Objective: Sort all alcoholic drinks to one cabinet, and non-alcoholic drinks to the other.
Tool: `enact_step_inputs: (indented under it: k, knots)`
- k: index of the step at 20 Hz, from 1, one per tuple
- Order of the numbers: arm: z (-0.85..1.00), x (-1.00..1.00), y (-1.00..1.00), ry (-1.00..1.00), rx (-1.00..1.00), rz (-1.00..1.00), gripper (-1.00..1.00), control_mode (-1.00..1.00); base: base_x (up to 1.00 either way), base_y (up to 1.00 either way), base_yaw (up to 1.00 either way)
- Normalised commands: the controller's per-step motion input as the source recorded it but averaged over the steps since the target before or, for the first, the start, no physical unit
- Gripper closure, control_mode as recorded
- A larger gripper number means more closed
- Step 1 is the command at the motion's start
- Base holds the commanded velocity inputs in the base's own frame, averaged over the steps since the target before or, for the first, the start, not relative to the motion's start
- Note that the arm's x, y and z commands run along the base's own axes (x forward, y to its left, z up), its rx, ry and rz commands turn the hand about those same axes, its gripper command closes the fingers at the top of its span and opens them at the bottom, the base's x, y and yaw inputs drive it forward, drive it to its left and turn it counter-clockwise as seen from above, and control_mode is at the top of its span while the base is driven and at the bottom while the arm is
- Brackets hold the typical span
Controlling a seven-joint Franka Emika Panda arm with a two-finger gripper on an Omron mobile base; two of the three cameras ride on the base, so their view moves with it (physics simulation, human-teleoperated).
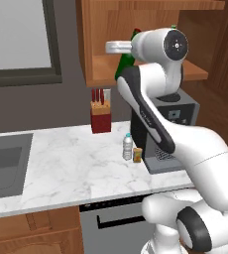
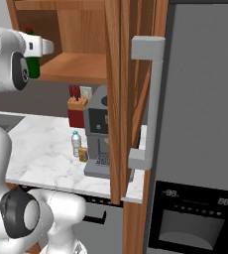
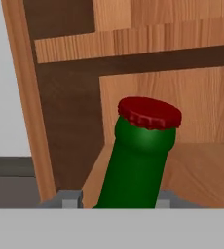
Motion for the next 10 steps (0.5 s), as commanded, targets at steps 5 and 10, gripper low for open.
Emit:
enact_step_inputs:
  k: [5, 10]
  knots:
    - [0.01, 0.11, 0.00, 0.00, -0.06, 0.08, 1.00, -1.00, 0.00, 0.00, 0.00]
    - [0.00, 0.20, 0.00, -0.01, -0.06, 0.05, 1.00, -1.00, 0.00, 0.00, 0.00]
